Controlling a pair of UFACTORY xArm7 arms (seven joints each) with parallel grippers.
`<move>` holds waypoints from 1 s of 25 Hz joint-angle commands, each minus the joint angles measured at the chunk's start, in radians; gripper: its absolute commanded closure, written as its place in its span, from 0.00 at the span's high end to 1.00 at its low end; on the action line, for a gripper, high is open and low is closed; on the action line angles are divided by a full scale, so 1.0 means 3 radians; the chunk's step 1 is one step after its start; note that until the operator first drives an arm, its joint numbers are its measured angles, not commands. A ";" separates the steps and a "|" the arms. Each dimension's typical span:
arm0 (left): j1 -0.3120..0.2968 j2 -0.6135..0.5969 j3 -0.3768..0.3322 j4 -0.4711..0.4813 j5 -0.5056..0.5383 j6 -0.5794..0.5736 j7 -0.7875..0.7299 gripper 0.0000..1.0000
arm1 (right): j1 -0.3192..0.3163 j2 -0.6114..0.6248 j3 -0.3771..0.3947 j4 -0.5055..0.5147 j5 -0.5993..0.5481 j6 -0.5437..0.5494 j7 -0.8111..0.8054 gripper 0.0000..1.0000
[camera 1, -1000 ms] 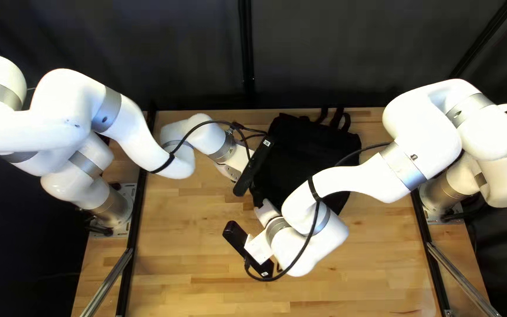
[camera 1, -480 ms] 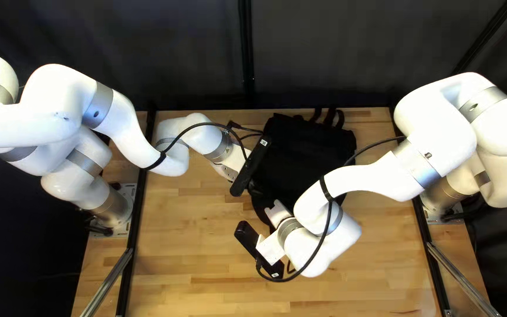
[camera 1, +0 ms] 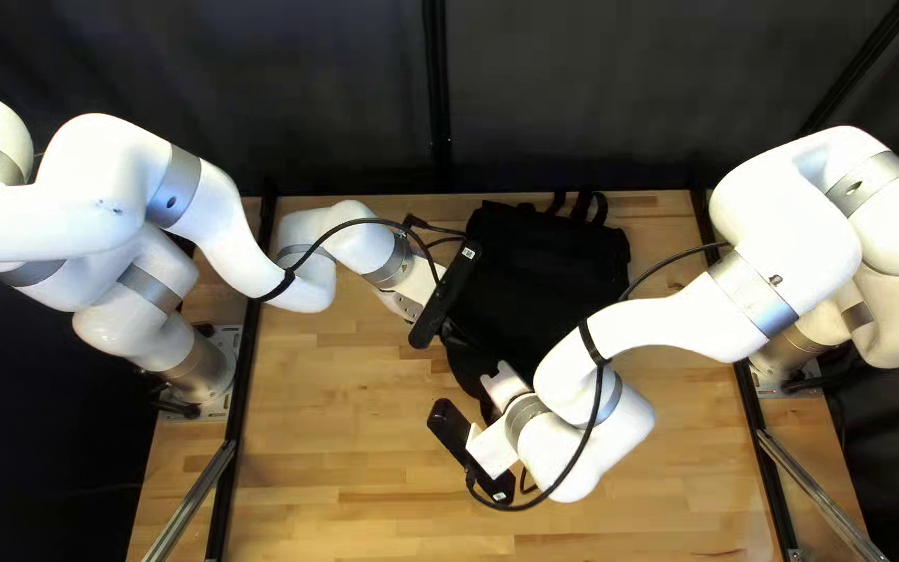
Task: Remove a lunch box from a kids backpack
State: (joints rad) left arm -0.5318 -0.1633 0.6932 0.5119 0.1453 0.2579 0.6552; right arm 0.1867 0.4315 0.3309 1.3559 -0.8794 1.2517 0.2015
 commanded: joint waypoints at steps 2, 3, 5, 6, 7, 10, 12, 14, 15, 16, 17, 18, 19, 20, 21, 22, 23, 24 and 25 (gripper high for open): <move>0.0007 -0.0003 -0.0009 -0.0001 0.0017 0.0000 -0.0011 0.00 | 0.0004 -0.0036 0.0015 -0.0081 0.0019 -0.0024 0.0044 0.00; 0.0009 -0.0003 -0.0010 -0.0004 0.0021 -0.0005 -0.0013 0.00 | 0.0005 -0.0047 0.0019 -0.0099 0.0025 -0.0027 0.0053 0.00; 0.0012 -0.0003 -0.0011 -0.0006 0.0026 -0.0008 -0.0014 0.00 | 0.0015 -0.0078 0.0033 -0.0148 0.0039 -0.0029 0.0084 0.00; 0.0015 -0.0004 -0.0013 -0.0009 0.0031 -0.0010 -0.0017 0.00 | 0.0019 -0.0108 0.0043 -0.0207 0.0048 -0.0042 0.0116 0.00; 0.0016 -0.0004 -0.0014 -0.0011 0.0033 -0.0012 -0.0019 0.00 | 0.0018 -0.0125 0.0048 -0.0238 0.0051 -0.0054 0.0132 0.00; 0.0012 0.0002 -0.0017 -0.0016 0.0030 -0.0023 -0.0024 0.00 | 0.0013 -0.0198 0.0064 -0.0377 0.0073 -0.0106 0.0202 0.00; 0.0009 0.0006 -0.0020 -0.0014 0.0028 -0.0026 -0.0027 0.00 | 0.0012 -0.0237 0.0074 -0.0441 0.0089 -0.0127 0.0236 0.00; 0.0009 0.0002 -0.0025 -0.0010 0.0031 -0.0021 -0.0032 0.00 | 0.0012 -0.0297 0.0088 -0.0535 0.0111 -0.0150 0.0280 0.00; 0.0007 0.0005 -0.0026 -0.0008 0.0030 -0.0021 -0.0033 0.00 | 0.0010 -0.0325 0.0093 -0.0578 0.0119 -0.0163 0.0299 0.00; 0.0007 0.0006 -0.0027 -0.0008 0.0031 -0.0022 -0.0034 0.00 | 0.0007 -0.0371 0.0102 -0.0644 0.0137 -0.0181 0.0326 0.00; 0.0006 0.0007 -0.0026 -0.0010 0.0029 -0.0024 -0.0032 0.00 | 0.0006 -0.0396 0.0107 -0.0676 0.0150 -0.0188 0.0340 0.00; 0.0005 0.0006 -0.0027 -0.0009 0.0029 -0.0023 -0.0034 0.00 | 0.0009 -0.0415 0.0112 -0.0698 0.0162 -0.0188 0.0353 0.00; 0.0004 0.0008 -0.0028 -0.0008 0.0028 -0.0024 -0.0035 0.00 | 0.0013 -0.0423 0.0117 -0.0706 0.0171 -0.0183 0.0361 0.00; 0.0004 0.0008 -0.0028 -0.0007 0.0028 -0.0022 -0.0036 0.00 | 0.0014 -0.0427 0.0118 -0.0709 0.0174 -0.0183 0.0365 0.00; 0.0003 0.0006 -0.0031 -0.0004 0.0028 -0.0017 -0.0039 0.00 | 0.0025 -0.0423 0.0127 -0.0703 0.0182 -0.0169 0.0375 0.00; 0.0004 0.0005 -0.0032 -0.0004 0.0029 -0.0015 -0.0039 0.00 | 0.0032 -0.0422 0.0132 -0.0701 0.0186 -0.0163 0.0381 0.00; 0.0005 0.0003 -0.0033 -0.0005 0.0031 -0.0013 -0.0041 0.00 | 0.0042 -0.0424 0.0138 -0.0700 0.0192 -0.0152 0.0387 0.00; 0.0008 0.0001 -0.0036 -0.0008 0.0038 -0.0014 -0.0047 0.00 | 0.0046 -0.0435 0.0143 -0.0710 0.0199 -0.0144 0.0391 0.00; 0.0010 -0.0001 -0.0039 -0.0011 0.0041 -0.0015 -0.0050 0.00 | 0.0046 -0.0446 0.0146 -0.0722 0.0204 -0.0142 0.0394 0.00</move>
State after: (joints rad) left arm -0.5302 -0.1622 0.6830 0.5102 0.1551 0.2534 0.6423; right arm 0.1983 0.3027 0.3721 1.1440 -0.8219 1.2056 0.3171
